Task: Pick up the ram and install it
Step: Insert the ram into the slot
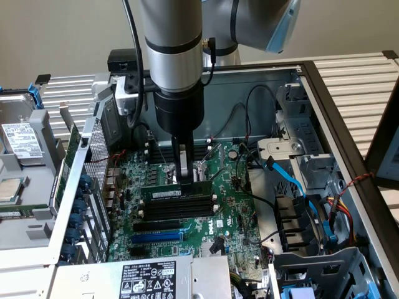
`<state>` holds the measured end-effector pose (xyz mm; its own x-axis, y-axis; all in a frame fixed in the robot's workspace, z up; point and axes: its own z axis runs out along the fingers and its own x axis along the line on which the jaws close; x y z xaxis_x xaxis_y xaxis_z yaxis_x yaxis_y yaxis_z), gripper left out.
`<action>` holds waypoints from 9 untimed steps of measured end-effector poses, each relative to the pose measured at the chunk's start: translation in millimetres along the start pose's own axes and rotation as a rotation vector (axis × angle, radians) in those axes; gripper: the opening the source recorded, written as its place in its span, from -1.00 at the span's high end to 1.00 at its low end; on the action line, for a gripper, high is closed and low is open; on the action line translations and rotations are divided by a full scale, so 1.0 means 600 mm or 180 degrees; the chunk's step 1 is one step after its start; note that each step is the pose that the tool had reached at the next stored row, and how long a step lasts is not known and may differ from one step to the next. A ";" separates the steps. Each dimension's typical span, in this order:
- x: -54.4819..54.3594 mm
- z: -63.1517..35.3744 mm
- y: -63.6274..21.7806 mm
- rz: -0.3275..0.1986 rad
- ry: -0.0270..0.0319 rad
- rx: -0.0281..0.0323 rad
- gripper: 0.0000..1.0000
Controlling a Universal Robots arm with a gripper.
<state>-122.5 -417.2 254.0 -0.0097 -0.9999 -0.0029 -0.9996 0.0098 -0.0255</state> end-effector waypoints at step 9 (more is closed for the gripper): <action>0.000 0.012 -0.001 0.0000 0.0016 0.0000 0.73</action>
<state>-121.8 -417.3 247.0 -0.0098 -0.9999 0.0022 -0.9996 0.0097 -0.0255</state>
